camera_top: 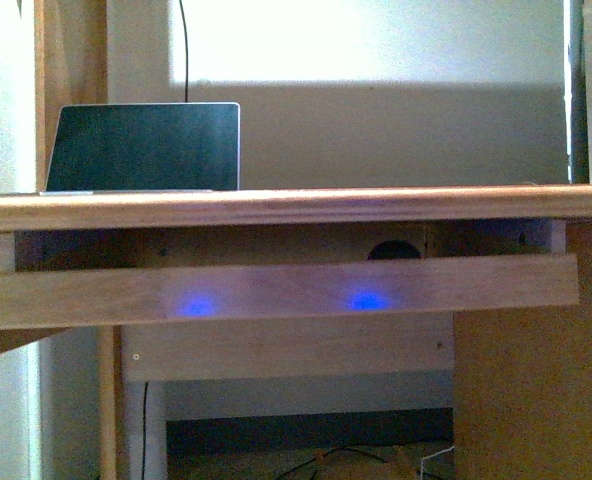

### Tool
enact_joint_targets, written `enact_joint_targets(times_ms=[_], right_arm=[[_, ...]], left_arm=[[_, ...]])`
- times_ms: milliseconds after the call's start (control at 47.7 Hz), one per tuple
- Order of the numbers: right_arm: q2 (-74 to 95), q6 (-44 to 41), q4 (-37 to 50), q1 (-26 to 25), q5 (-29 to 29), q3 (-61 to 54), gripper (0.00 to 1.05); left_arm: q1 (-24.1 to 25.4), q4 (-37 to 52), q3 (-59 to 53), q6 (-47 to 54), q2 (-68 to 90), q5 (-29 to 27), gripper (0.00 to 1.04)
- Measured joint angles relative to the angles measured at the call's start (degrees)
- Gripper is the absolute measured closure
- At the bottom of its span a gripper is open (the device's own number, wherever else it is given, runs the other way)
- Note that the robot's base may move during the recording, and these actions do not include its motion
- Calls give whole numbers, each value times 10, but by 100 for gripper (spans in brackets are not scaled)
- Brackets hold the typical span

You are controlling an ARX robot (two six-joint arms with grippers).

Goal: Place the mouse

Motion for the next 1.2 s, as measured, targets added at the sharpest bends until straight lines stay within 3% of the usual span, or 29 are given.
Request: enact_joint_targets(times_ms=[650,797,923,1007,1195], right_arm=[[0,0,0,0,0,0,7],[0,0,0,0,0,0,7],[0,0,0,0,0,0,7],[0,0,0,0,0,0,7],[0,0,0,0,0,0,7]], left_arm=[[0,0,0,0,0,0,8],[-2,-40,21,-113,85,28,8],[18,38,28,-130,224,94,8],[58,140,47,-97,364,143,8],[90,323,150,63,661,170,8]])
